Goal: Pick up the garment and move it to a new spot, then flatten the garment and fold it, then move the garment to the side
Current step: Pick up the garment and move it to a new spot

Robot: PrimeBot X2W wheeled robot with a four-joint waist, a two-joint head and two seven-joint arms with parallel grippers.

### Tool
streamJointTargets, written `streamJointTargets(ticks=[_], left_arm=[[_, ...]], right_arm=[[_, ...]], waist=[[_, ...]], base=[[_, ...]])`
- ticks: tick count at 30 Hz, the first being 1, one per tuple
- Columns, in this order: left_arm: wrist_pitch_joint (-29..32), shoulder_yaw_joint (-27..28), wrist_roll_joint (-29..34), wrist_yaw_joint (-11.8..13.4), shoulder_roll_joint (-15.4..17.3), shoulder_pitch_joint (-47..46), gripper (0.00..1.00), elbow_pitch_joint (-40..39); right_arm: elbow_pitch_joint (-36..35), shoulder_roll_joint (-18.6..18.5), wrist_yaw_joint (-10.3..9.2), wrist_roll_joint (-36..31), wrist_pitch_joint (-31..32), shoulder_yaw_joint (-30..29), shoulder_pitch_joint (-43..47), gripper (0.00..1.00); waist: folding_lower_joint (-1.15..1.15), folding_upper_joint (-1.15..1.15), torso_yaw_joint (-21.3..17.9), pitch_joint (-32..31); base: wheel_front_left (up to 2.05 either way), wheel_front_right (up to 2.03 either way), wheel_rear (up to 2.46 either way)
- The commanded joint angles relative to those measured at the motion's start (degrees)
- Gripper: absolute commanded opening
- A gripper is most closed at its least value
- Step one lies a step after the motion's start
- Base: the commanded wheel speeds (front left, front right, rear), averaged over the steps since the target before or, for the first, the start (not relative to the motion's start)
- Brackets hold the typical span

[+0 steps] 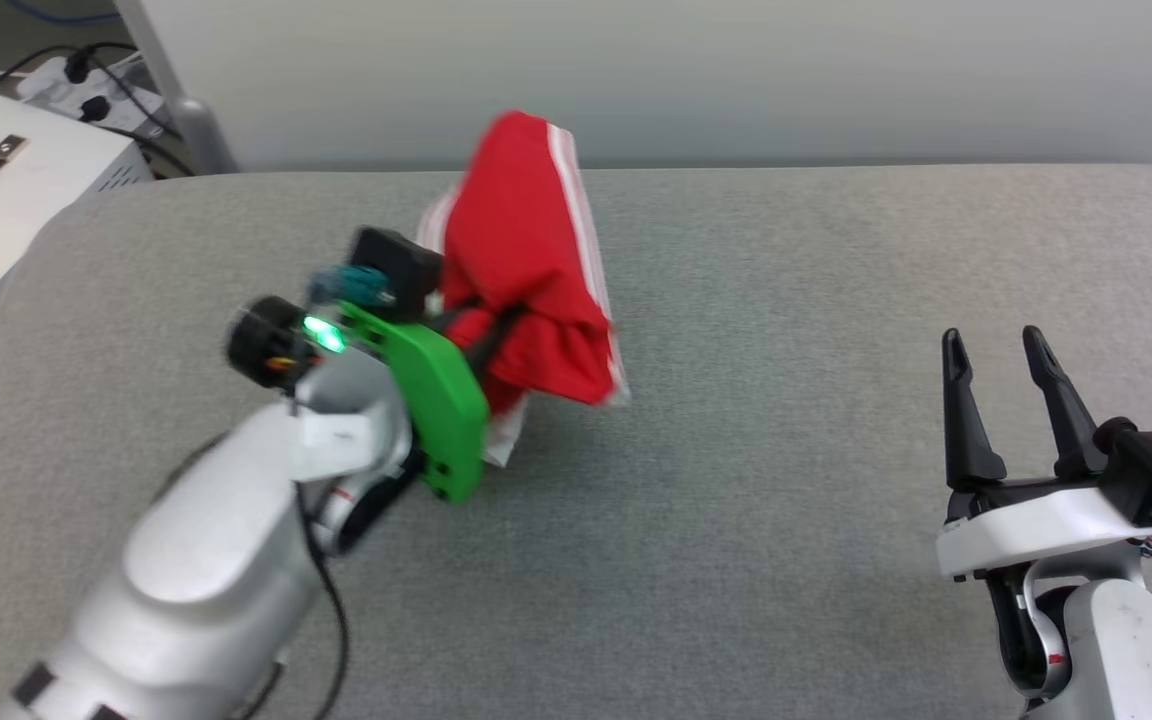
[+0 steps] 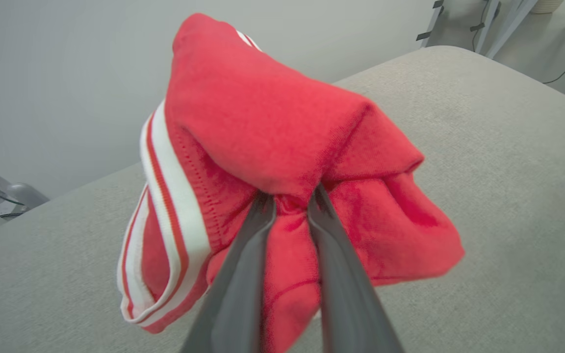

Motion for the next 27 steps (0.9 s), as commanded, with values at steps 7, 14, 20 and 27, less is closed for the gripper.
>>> streamJointTargets(ticks=[7,14,20,27], left_arm=[[0.43,-7.65,2.21,0.00,-8.73,3.60,0.00,3.77],[-0.25,-13.05,4.14,-0.16,-14.14,6.12,0.00,10.83],[-3.89,-13.93,5.14,-0.06,-16.86,6.09,1.00,16.47],[-10.77,-12.19,5.33,0.12,-18.16,4.96,1.00,18.55]], right_arm=[[-1.32,-0.14,-0.05,0.36,-0.34,-0.67,-0.09,1.00],[-1.89,-0.14,-0.05,0.78,-0.34,-0.92,-0.25,1.00],[-1.44,-0.14,-0.05,0.77,-0.34,-0.65,-0.36,1.00],[-0.52,-0.14,-0.05,0.20,-0.34,-0.44,0.23,1.00]], waist=[[0.00,0.68,-6.51,2.28],[0.00,0.68,-8.77,4.77],[0.00,0.68,-7.81,5.29],[0.00,0.68,-4.52,3.37]], base=[[0.00,0.00,0.00],[0.00,0.00,0.00],[0.00,0.00,0.00],[0.00,0.00,0.00]])
